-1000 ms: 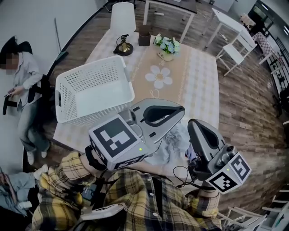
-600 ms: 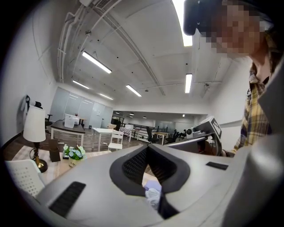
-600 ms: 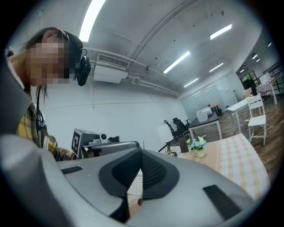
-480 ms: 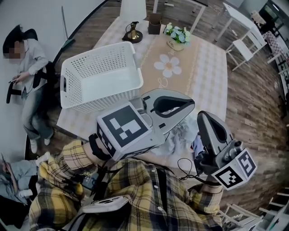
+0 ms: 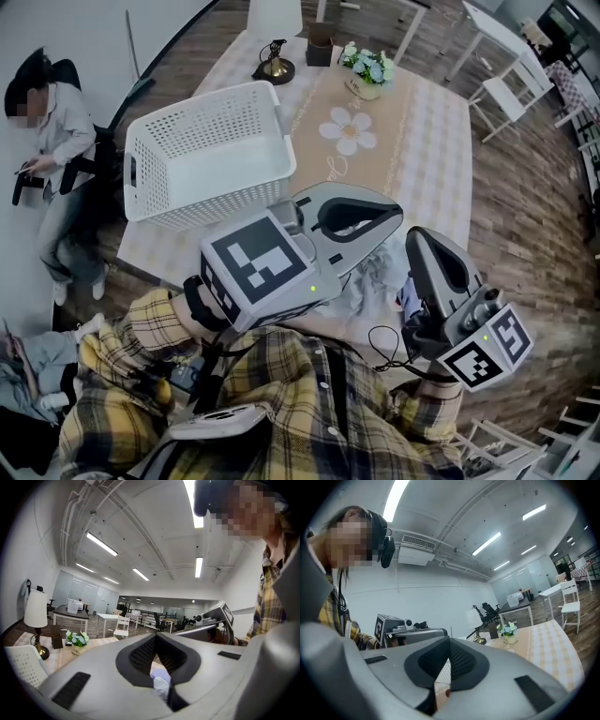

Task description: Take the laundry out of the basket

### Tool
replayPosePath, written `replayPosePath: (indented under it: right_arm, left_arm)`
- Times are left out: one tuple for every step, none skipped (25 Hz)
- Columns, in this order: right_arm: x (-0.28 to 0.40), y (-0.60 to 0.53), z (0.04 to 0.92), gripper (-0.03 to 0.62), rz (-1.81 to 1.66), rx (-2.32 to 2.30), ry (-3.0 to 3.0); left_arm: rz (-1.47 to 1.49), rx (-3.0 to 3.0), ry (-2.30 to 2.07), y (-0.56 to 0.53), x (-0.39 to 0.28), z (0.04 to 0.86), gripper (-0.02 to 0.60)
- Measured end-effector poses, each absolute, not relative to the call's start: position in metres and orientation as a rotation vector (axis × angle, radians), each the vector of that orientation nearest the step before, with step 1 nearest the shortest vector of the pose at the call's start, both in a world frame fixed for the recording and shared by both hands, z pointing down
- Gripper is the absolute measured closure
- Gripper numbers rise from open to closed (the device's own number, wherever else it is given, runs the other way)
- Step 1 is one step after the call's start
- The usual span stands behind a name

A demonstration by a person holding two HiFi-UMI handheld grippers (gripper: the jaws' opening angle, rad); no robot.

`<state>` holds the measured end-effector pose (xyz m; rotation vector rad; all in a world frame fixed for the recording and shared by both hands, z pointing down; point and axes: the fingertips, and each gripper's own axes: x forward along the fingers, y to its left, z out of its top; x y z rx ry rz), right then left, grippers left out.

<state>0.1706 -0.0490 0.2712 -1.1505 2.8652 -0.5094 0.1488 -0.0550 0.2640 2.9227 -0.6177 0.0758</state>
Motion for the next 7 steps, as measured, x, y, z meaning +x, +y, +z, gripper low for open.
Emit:
replayPosePath:
  right_arm:
    - [0.1709,-0.0487,0.2722,0.592,-0.509,-1.152,2.865]
    - [0.1712,-0.0484,0.2729,0.592,-0.509,-1.152,2.865]
    - [0.1717,-0.0479,0.2733,0.592,-0.510,-1.153,2.865]
    - [0.1723,-0.0475,0.2735,0.592,-0.510,-1.153,2.865]
    - [0.1729,-0.0472,0.2734,0.592,-0.509,-1.154,2.865]
    - [0.1735,-0.0469,0.2733,0.592,-0.509,-1.154,2.866]
    - [0.1742,-0.0467,0.2731,0.592,-0.508,-1.154,2.866]
  left_arm:
    - [0.076,2.923,-0.617,-0.0547,0.1493,0.2648,0.572]
    - [0.077,2.922,-0.616,-0.0542,0.1497,0.2654,0.572]
    - [0.079,2.924,-0.615,-0.0538,0.1502,0.2661,0.572]
    - [0.083,2.928,-0.614,-0.0534,0.1507,0.2668,0.572]
    - [0.088,2.931,-0.612,-0.0531,0.1513,0.2675,0.572]
    - [0.092,2.933,-0.611,-0.0527,0.1520,0.2680,0.572]
    - [0.095,2.934,-0.610,-0.0524,0.1527,0.2684,0.572]
